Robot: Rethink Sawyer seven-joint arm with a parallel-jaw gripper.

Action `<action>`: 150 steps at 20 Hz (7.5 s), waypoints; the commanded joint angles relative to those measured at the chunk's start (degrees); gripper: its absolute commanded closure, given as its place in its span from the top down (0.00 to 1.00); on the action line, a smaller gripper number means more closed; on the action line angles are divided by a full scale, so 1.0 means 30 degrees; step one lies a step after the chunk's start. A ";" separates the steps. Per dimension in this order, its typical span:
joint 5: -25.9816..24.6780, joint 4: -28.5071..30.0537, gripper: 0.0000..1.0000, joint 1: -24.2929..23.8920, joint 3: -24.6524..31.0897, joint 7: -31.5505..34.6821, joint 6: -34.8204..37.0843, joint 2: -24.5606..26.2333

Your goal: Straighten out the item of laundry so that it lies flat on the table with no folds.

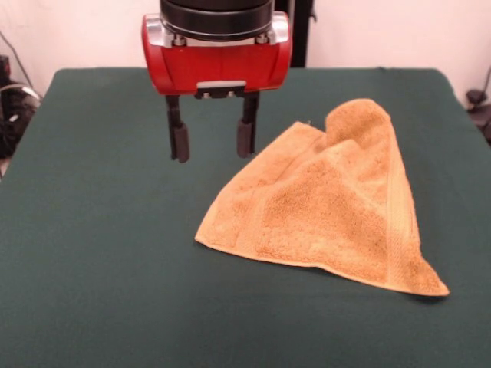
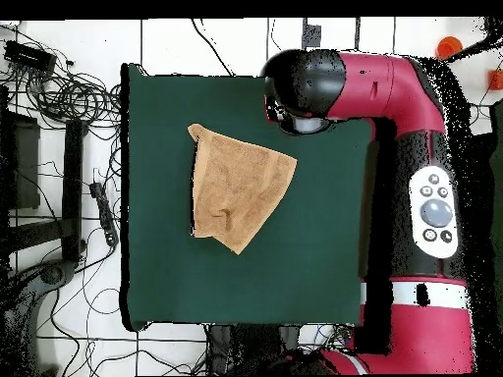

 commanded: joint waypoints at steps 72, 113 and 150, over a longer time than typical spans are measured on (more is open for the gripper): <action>0.1239 0.3302 1.00 0.1698 -0.1612 0.3113 -0.2358 0.0065; 0.3281 0.4196 1.00 0.2706 -0.3579 0.3672 -0.4011 0.0010; 0.5554 0.5334 1.00 0.4073 -0.5659 0.5390 -0.5054 -0.0046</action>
